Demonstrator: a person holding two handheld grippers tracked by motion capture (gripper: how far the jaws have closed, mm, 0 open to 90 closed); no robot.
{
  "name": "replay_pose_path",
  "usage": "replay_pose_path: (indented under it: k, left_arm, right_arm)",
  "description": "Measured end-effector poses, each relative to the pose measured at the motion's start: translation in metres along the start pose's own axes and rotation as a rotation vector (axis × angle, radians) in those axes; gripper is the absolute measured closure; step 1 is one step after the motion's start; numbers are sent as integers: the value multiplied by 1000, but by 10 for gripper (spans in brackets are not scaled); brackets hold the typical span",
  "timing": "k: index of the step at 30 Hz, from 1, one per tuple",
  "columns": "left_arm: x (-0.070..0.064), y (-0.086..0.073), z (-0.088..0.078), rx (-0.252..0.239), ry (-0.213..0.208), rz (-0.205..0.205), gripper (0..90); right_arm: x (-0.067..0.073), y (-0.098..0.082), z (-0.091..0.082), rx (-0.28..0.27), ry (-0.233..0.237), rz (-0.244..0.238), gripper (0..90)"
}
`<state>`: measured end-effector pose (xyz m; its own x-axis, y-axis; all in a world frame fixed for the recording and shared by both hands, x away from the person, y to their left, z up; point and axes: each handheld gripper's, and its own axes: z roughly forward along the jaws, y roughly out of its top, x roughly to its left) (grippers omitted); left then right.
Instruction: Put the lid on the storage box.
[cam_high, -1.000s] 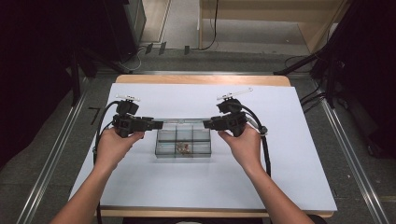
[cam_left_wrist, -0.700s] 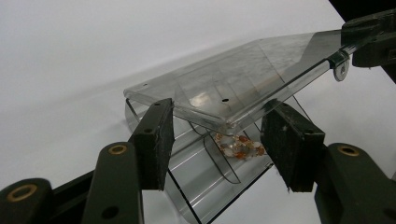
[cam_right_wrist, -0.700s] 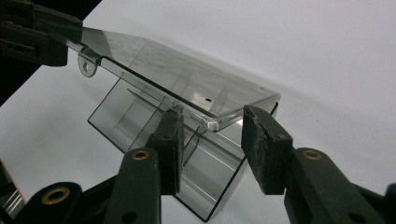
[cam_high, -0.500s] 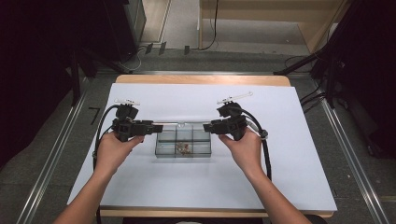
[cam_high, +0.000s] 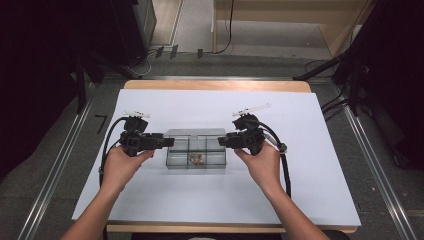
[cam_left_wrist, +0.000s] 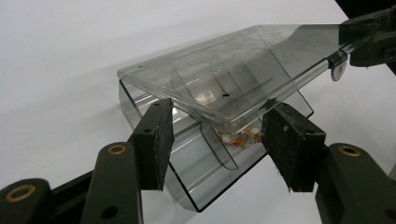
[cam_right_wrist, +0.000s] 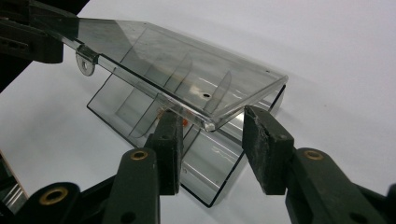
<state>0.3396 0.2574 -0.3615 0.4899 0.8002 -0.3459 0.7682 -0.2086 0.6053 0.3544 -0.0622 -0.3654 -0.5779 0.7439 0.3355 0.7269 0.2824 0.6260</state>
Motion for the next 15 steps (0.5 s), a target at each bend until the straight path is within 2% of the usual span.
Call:
replay_pose_path:
  k: [10,15]
  left_arm:
    - [0,-6,1,11,-1,1,450]
    - [1,-11,3,18,-15,5,451]
  right_arm:
    - [1,-8,3,5,0,-2,599]
    - [1,-11,4,15,3,-1,600]
